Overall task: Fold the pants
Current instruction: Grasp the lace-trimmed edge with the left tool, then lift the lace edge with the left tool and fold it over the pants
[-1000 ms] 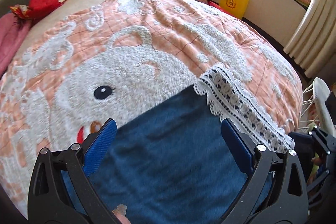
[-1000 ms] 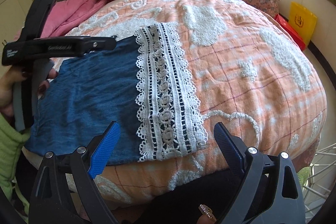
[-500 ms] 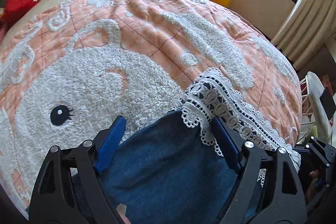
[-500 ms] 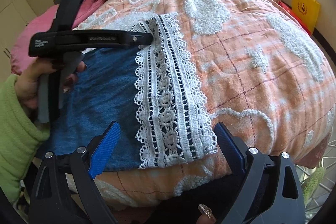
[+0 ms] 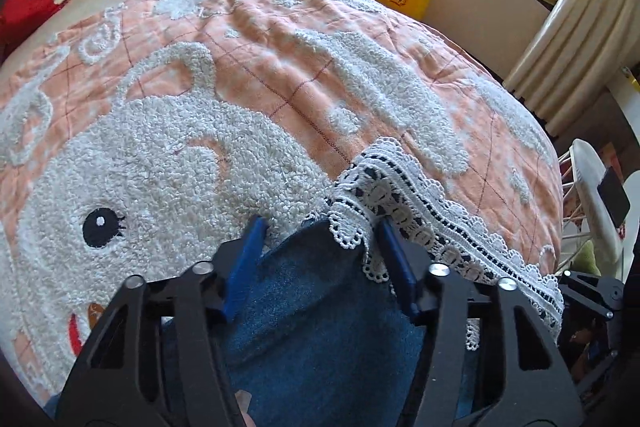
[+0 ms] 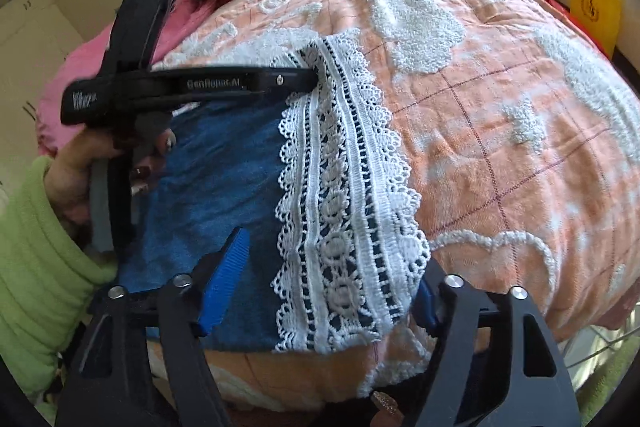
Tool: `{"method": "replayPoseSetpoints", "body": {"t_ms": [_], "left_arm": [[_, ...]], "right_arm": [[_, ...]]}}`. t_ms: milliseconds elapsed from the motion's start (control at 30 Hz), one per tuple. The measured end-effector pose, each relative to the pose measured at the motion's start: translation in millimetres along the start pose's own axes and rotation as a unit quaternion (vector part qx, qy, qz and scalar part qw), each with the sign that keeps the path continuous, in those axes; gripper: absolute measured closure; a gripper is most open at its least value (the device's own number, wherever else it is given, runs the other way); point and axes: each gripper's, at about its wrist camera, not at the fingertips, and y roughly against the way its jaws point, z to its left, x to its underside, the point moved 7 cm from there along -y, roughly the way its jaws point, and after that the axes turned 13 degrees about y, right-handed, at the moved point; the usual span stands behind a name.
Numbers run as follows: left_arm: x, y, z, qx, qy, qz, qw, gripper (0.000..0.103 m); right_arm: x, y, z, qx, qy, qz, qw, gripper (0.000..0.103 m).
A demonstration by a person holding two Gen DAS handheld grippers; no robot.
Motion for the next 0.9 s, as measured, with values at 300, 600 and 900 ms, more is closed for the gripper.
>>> {"method": "replayPoseSetpoints", "body": {"t_ms": [300, 600, 900], "left_arm": [[5, 9, -8, 0.007, -0.010, -0.020, 0.9997, 0.091], [1, 51, -4, 0.042, 0.011, -0.062, 0.9971, 0.092], [7, 121, 28, 0.054, 0.028, -0.114, 0.9916, 0.092]], "right_arm": [[-1, 9, -3, -0.062, -0.028, -0.035, 0.997, 0.070], [-9, 34, 16, -0.105, -0.003, -0.079, 0.991, 0.075], [-37, 59, 92, -0.140, 0.089, -0.099, 0.981, 0.075]]}}
